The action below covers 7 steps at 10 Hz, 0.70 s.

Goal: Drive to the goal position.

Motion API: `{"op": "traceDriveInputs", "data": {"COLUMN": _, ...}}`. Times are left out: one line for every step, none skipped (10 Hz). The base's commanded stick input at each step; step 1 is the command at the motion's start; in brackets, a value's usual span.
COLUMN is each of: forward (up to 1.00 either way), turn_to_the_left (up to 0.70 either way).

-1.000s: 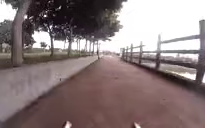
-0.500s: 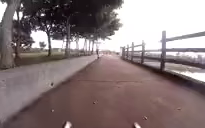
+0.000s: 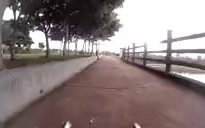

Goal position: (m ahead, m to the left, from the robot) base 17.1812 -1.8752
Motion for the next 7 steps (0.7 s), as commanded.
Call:
{"op": "traceDriveInputs", "data": {"forward": 0.7, "turn_to_the_left": 0.0}}
{"op": "traceDriveInputs", "data": {"forward": 0.7, "turn_to_the_left": 0.0}}
{"op": "traceDriveInputs", "data": {"forward": 0.7, "turn_to_the_left": 0.0}}
{"op": "traceDriveInputs", "data": {"forward": 0.7, "turn_to_the_left": 0.0}}
{"op": "traceDriveInputs", "data": {"forward": 0.7, "turn_to_the_left": 0.0}}
{"op": "traceDriveInputs", "data": {"forward": 0.7, "turn_to_the_left": 0.0}}
{"op": "traceDriveInputs", "data": {"forward": 0.7, "turn_to_the_left": 0.0}}
